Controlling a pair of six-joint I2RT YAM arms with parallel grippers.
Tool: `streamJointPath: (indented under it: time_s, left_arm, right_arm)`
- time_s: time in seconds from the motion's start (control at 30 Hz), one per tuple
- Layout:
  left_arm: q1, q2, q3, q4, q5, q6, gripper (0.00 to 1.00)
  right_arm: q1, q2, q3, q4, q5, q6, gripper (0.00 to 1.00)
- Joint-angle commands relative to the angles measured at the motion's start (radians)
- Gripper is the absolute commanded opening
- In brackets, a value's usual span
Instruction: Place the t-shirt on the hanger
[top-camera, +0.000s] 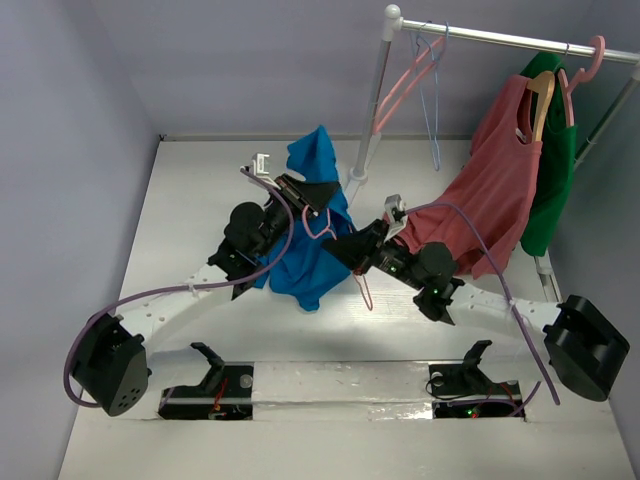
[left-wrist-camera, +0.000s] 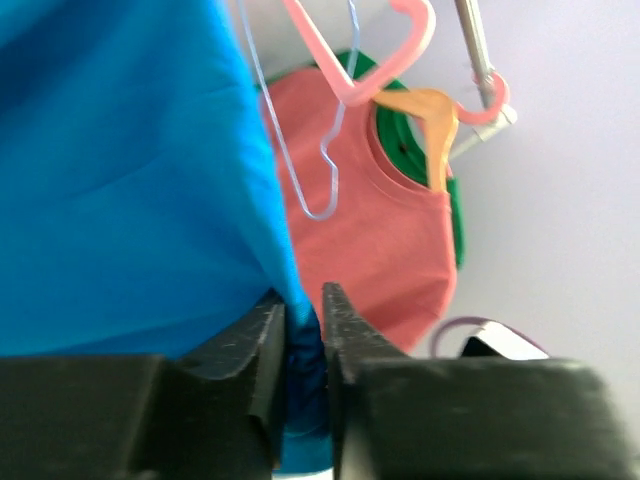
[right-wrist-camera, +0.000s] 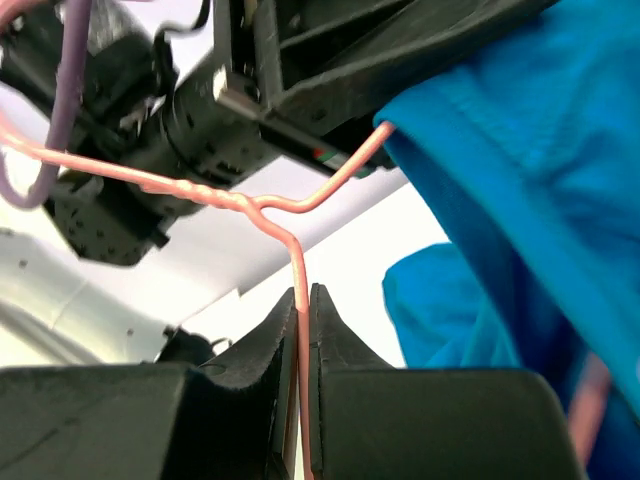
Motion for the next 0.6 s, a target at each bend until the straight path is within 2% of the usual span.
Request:
streamJointPath:
  time_s: [0.0,0.23,0.37,0.4,0.43,0.57]
  left_arm:
    - [0.011,-0.022,-0.01,0.072,-0.013,0.046,0.02]
    - [0.011,-0.058,-0.01,-0.003,-0.085,0.011,0.0]
    - [0.011,-0.077,0.019,-0.11,-0.133,-0.02,0.0]
    - [0.011,-0.09,0.025,-0.137,-0.163,-0.026,0.0]
    - [0.011,-0.096,0.033,-0.18,-0.179,-0.03,0.0]
    - [0.011,-0.131,0.074,-0.273,-0.239,-0.037,0.0]
  right_arm:
    - [-0.012,-0.01,0.009,0.105,-0.007,0.033,0.0]
    - [-0.012,0.001,0.004,0.122,0.006,0.047,0.0]
    - [-0.012,-0.005,0.001,0.094,0.032,0.045,0.0]
    - [-0.012,-0.01,0.001,0.074,0.04,0.044,0.06]
    - [-0.012,-0.022,0.003,0.059,0.043,0.038,0.19]
    - [-0.012,-0.068,0.016,-0.091,0.064,-0.002,0.42]
